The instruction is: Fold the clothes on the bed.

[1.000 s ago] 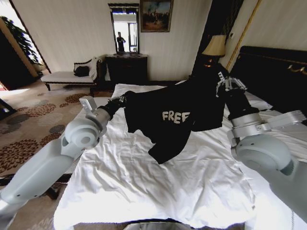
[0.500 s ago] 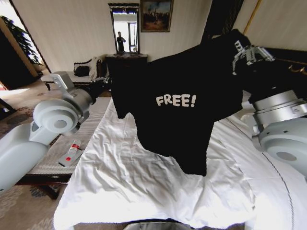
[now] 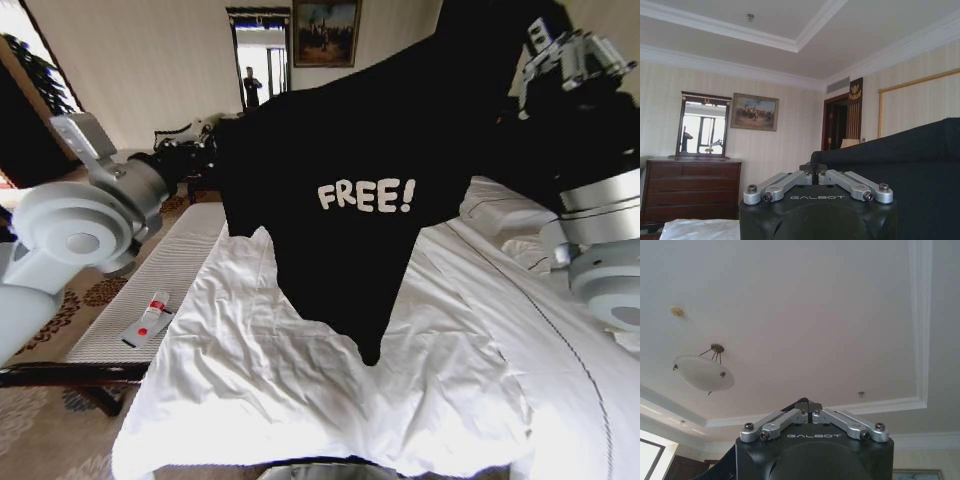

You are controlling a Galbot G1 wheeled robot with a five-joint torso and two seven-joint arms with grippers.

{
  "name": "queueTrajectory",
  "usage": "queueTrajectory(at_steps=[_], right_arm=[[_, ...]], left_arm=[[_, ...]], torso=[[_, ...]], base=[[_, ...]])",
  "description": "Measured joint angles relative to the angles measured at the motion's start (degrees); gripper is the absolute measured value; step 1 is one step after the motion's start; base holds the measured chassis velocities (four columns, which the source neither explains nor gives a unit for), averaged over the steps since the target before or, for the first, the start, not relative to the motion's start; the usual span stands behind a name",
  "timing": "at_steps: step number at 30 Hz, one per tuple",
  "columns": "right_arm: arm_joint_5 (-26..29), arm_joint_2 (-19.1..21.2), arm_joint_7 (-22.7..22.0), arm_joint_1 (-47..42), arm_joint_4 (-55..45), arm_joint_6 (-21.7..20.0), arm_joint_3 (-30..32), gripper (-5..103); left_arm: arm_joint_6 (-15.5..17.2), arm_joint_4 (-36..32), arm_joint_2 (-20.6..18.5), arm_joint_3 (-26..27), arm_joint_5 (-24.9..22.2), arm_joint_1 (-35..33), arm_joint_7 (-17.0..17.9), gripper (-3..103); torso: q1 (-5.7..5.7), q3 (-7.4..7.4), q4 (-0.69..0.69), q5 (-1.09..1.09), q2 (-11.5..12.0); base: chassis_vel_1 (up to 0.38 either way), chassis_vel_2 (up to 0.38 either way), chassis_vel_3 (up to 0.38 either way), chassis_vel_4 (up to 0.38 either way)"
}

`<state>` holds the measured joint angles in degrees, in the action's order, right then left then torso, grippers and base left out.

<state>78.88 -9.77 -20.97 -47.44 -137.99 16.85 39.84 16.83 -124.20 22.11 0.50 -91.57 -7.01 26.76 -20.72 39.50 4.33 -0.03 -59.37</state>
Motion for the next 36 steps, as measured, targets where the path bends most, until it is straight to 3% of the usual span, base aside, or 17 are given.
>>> queueTrajectory(at_steps=[5, 10, 13, 17, 26, 28, 29, 36], right_arm=[[0.09, -1.41, 1.33, -0.24, 1.97, 0.01, -1.80, 0], [-0.90, -5.18, 2.78, -1.57, 5.07, 0.00, -3.53, 0], [-3.05, -10.11, 5.25, -2.34, 7.42, 0.27, -3.98, 0], [-5.17, -14.33, 6.53, -2.95, 9.19, 0.76, -4.79, 0], [-10.36, -24.49, 11.21, -2.88, 14.67, 2.05, -8.27, 0], [-12.35, -28.19, 12.63, -2.62, 17.15, 2.18, -9.33, 0], [-15.12, -32.05, 14.73, -2.06, 20.45, 2.61, -10.24, 0], [-19.79, -38.64, 18.52, 0.20, 26.76, 3.59, -11.20, 0]], left_arm=[[0.16, 1.05, 0.54, -1.04, 1.53, -1.66, 0.25, 0], [0.61, 3.05, 4.24, -3.15, 5.70, -5.04, 3.39, 0], [1.03, 3.95, 7.11, -3.46, 8.10, -6.29, 5.10, 0], [1.19, 4.59, 7.73, -4.17, 8.24, -5.95, 5.29, 0], [0.43, 7.74, 8.58, -7.55, 10.95, -6.17, 1.52, 0], [-0.11, 9.72, 10.73, -7.82, 12.92, -7.69, 0.76, 0], [-0.67, 11.35, 13.18, -7.78, 15.68, -8.75, 0.02, 0], [-2.93, 13.47, 16.85, -7.01, 20.32, -9.85, -2.30, 0]], torso=[[0.01, -0.01, -0.02, 0.01, 0.00], [-0.01, 0.02, 0.02, -0.01, 0.00], [-0.02, 0.01, 0.01, 0.00, 0.01], [-0.01, 0.01, 0.01, 0.01, 0.01], [-0.01, 0.01, -0.01, 0.01, 0.00], [0.00, 0.01, 0.01, 0.00, 0.00], [0.00, 0.01, 0.00, -0.01, 0.01], [-0.01, 0.01, 0.01, 0.02, 0.01]], base=[[0.000, 0.000, 0.000, 0.000], [0.000, 0.000, 0.000, 0.000], [0.000, 0.000, 0.000, 0.000], [0.000, 0.000, 0.000, 0.000], [0.000, 0.000, 0.000, 0.000], [0.000, 0.000, 0.000, 0.000], [0.000, 0.000, 0.000, 0.000], [0.000, 0.000, 0.000, 0.000]])
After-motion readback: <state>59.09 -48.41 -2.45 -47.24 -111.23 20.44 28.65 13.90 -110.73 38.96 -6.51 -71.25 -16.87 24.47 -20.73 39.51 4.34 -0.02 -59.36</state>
